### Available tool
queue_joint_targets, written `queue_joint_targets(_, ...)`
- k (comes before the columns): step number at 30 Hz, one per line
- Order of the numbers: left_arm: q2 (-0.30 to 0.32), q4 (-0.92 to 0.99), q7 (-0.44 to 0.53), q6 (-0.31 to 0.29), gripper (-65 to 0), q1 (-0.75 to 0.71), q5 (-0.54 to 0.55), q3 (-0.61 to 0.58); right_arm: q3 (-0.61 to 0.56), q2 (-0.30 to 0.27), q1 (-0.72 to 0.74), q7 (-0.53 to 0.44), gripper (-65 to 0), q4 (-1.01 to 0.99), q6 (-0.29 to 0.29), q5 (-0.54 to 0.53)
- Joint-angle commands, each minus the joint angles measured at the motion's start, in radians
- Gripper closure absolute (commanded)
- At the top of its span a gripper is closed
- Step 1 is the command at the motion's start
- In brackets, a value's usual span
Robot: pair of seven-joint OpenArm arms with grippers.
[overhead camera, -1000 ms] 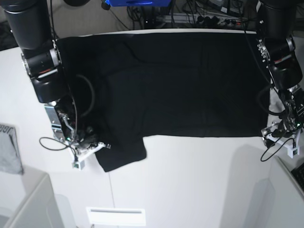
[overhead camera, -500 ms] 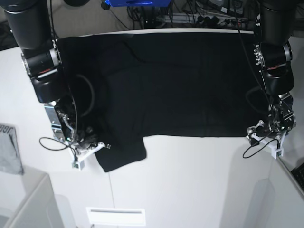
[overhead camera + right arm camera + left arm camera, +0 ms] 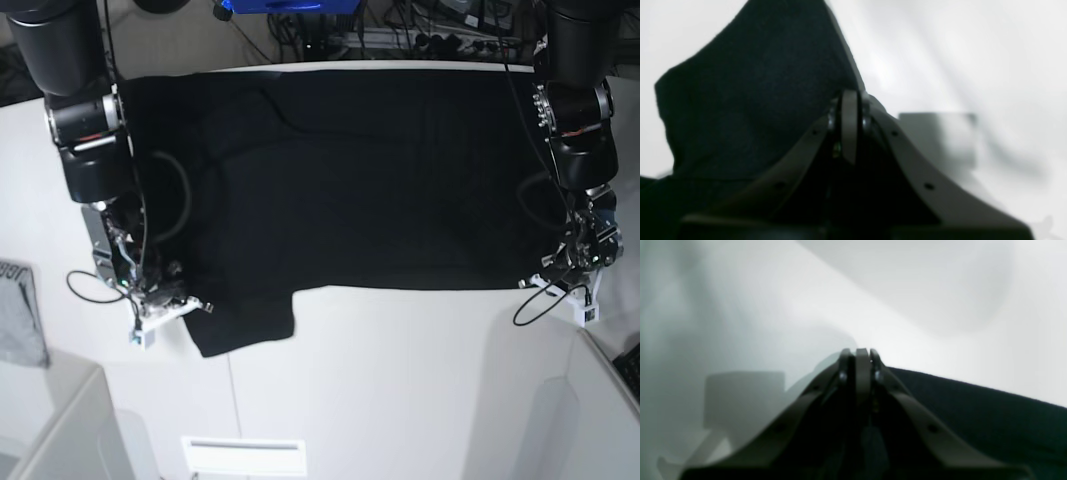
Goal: Fold the T-shirt properly
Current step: 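Grasp the hem corners with both grippers, then lift the hem with both grippers and fold it over toward the collar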
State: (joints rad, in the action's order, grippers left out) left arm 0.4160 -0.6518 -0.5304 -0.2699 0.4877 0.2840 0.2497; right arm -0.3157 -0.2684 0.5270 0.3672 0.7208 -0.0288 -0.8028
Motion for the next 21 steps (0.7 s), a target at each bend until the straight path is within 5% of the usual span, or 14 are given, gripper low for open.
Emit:
queue_joint_targets(1, 0.005, -0.039, -0.040, -0.009, 0.0, 0.004, -0.007, 0.000, 0.019, -0.015, 0.020, -0.017, 0.0, 0.044, -0.001, 0.003)
queue_joint_targets(6, -0.010, -0.239, -0.043, -0.009, 0.0, -0.090, -0.007, 0.000, 0.023, -0.041, -0.026, -0.014, 0.0, 0.133, -0.001, 0.003)
queue_joint_targets(13, -0.061, -0.460, -0.187, -0.009, 0.0, -0.146, -0.006, 0.155, 0.025, -0.047, -0.098, -0.014, 0.0, 0.299, -0.001, 0.003)
queue_joint_targets(21, -0.062, -0.649, -0.273, -0.027, 0.0, -0.231, -0.006, 0.162, 0.074, -0.075, -0.186, 0.040, 0.0, 0.455, -0.004, 0.001)
